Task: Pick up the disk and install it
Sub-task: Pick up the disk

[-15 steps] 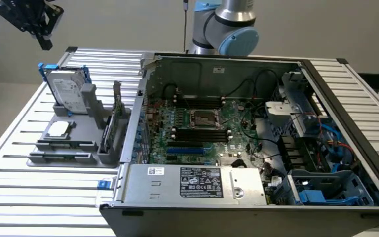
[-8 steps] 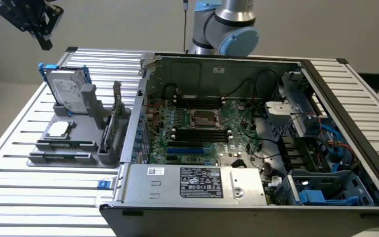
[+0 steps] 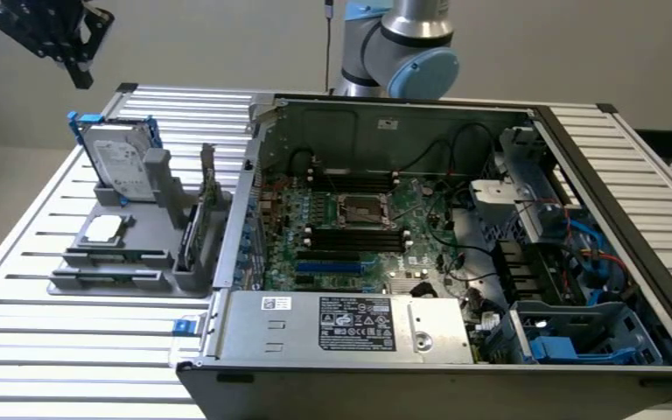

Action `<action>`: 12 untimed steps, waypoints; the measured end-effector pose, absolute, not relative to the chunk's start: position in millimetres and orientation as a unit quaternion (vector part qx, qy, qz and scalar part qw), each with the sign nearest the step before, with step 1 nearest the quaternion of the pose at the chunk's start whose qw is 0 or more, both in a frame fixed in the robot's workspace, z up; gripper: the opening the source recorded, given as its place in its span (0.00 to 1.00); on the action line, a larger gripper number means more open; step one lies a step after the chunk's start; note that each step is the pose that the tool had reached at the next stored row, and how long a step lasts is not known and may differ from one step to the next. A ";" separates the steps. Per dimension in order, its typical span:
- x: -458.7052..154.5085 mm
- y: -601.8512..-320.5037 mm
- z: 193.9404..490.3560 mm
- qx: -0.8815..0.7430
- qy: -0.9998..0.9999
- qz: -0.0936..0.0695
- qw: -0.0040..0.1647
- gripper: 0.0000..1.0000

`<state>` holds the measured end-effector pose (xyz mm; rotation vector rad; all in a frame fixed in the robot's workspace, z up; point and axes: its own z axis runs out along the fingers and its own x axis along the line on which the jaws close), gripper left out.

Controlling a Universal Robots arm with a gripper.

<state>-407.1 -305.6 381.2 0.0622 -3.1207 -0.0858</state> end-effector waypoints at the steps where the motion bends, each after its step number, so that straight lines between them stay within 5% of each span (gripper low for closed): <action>1: -407.0 -305.5 380.9 0.029 -0.999 -0.027 0.010 0.11; 12: -407.0 -305.5 375.9 0.129 -0.991 -0.026 0.012 0.11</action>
